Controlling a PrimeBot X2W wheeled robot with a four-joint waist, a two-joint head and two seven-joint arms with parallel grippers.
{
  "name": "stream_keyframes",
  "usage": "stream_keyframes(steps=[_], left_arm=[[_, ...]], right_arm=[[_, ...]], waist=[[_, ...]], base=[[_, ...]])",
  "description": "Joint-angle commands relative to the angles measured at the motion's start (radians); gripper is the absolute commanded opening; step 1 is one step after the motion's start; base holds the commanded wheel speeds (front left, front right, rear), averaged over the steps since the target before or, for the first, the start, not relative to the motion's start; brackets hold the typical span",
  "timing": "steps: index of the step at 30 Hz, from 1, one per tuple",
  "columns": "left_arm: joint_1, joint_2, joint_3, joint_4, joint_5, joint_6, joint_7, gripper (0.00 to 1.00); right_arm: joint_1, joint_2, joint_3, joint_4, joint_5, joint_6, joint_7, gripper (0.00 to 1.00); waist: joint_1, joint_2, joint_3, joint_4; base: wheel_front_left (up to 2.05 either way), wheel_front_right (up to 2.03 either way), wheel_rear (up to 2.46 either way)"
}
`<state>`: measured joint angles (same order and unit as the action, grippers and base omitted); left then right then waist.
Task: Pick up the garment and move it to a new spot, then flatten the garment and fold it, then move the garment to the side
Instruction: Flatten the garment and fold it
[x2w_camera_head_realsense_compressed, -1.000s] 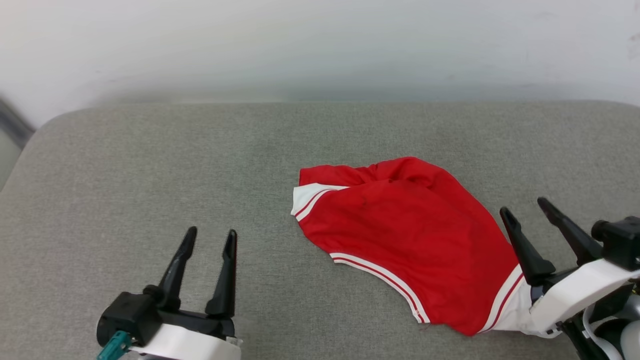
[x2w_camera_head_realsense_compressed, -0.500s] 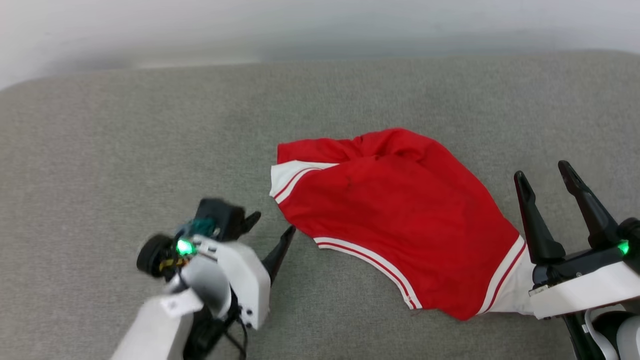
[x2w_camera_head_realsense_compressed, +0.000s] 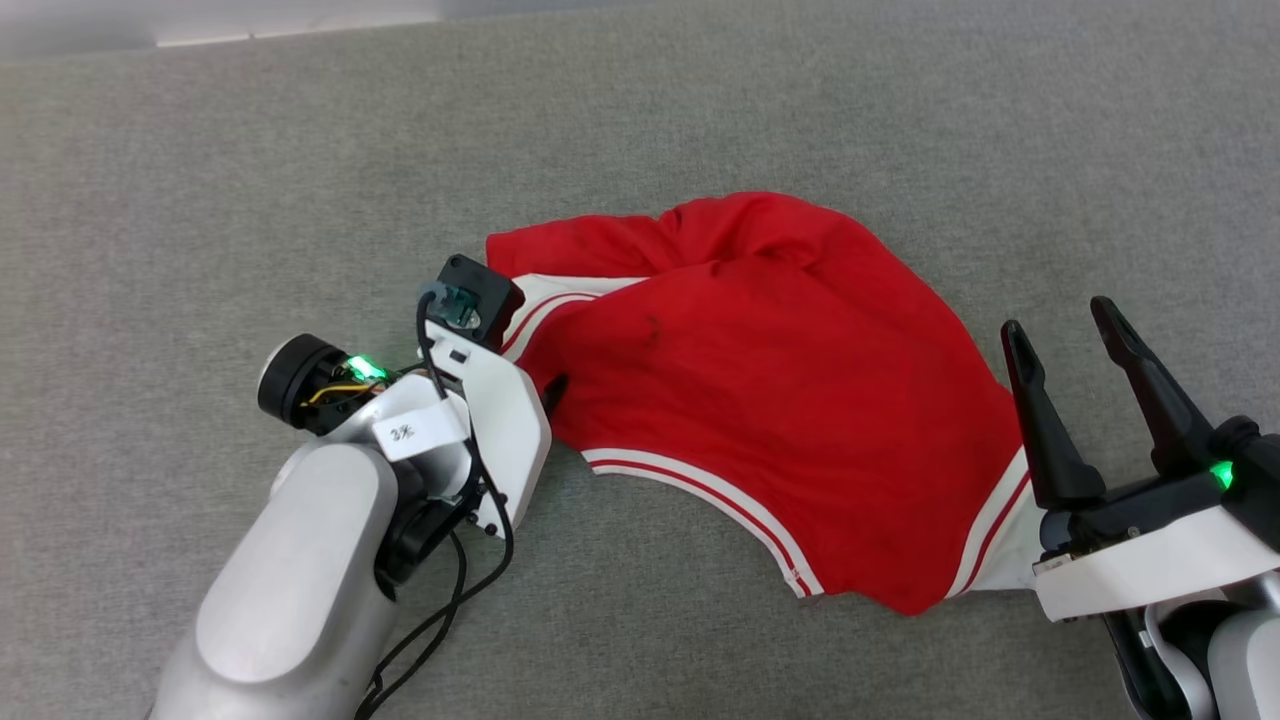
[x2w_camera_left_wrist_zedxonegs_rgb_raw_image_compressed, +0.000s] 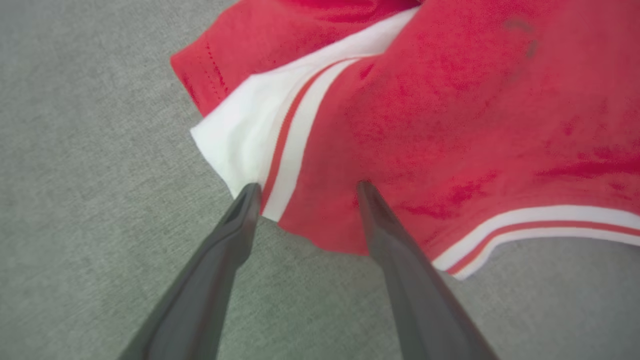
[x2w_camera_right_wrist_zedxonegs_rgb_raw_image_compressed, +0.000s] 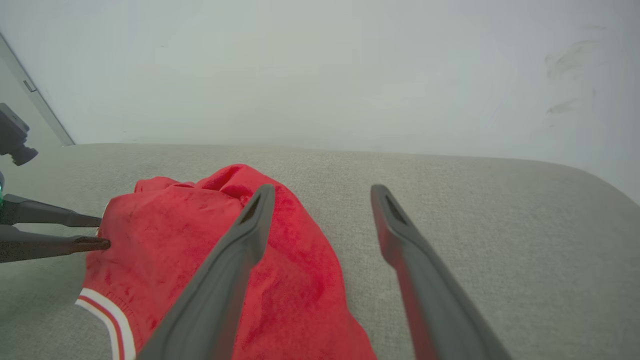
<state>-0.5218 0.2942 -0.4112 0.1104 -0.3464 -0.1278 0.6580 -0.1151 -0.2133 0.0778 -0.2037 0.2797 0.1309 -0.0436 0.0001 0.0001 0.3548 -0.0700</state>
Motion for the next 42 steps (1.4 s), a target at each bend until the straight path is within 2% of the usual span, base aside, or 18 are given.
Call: stream_keyframes(steps=[1,7,8,9,12,19,25,35,42], left_arm=[[-0.022,-0.001,-0.01,0.028,0.003,0.0,0.007,1.0],[-0.024,0.011,-0.067,0.14,-0.022,-0.002,0.054,1.0],[-0.016,0.015,-0.077,0.155,-0.03,-0.002,0.063,0.6],[-0.008,0.018,-0.086,0.166,-0.038,-0.002,0.069,0.0],[0.008,0.024,-0.114,0.177,-0.065,-0.003,0.063,0.0],[0.057,0.047,-0.092,0.144,-0.101,0.006,-0.031,0.0],[0.158,0.098,-0.058,0.037,-0.116,0.046,-0.054,0.0],[0.427,0.228,0.013,-0.192,-0.15,0.135,-0.037,0.0],[0.559,0.197,-0.063,-0.239,-0.147,0.146,-0.041,0.0]], right_arm=[[-0.013,0.009,0.002,0.003,-0.004,0.0,-0.005,1.0],[-0.023,0.015,0.004,0.011,-0.014,0.0,-0.01,1.0],[-0.023,0.016,0.002,0.012,-0.016,0.0,-0.009,1.0],[-0.022,0.017,0.001,0.013,-0.018,0.0,-0.008,1.0],[-0.019,0.017,0.002,0.017,-0.025,0.0,-0.003,1.0],[0.0,0.011,0.004,0.035,-0.027,0.0,0.012,1.0],[0.027,0.011,0.007,0.053,-0.017,0.0,0.019,1.0],[0.062,0.019,0.016,0.071,-0.01,0.0,0.047,1.0],[0.077,0.03,0.03,0.095,-0.006,0.0,0.059,1.0]], waist=[[-0.0001,-0.0001,0.018,-0.011],[-0.0001,-0.0001,0.033,-0.015],[-0.0001,-0.0001,0.033,-0.013],[-0.0001,-0.0001,0.033,-0.011],[-0.0001,-0.0001,0.024,0.001],[-0.0001,-0.0001,-0.039,0.043],[-0.0001,-0.0001,-0.119,0.093],[-0.0001,-0.0001,-0.199,0.169],[-0.0001,-0.0001,-0.23,0.182]], base=[[0.0,0.0,0.0],[0.0,0.0,0.0],[0.0,0.0,0.0],[0.0,0.0,0.0],[0.0,0.0,0.0],[0.0,0.0,0.0],[0.0,0.0,0.0],[0.0,0.0,0.0],[0.0,0.0,0.0]])
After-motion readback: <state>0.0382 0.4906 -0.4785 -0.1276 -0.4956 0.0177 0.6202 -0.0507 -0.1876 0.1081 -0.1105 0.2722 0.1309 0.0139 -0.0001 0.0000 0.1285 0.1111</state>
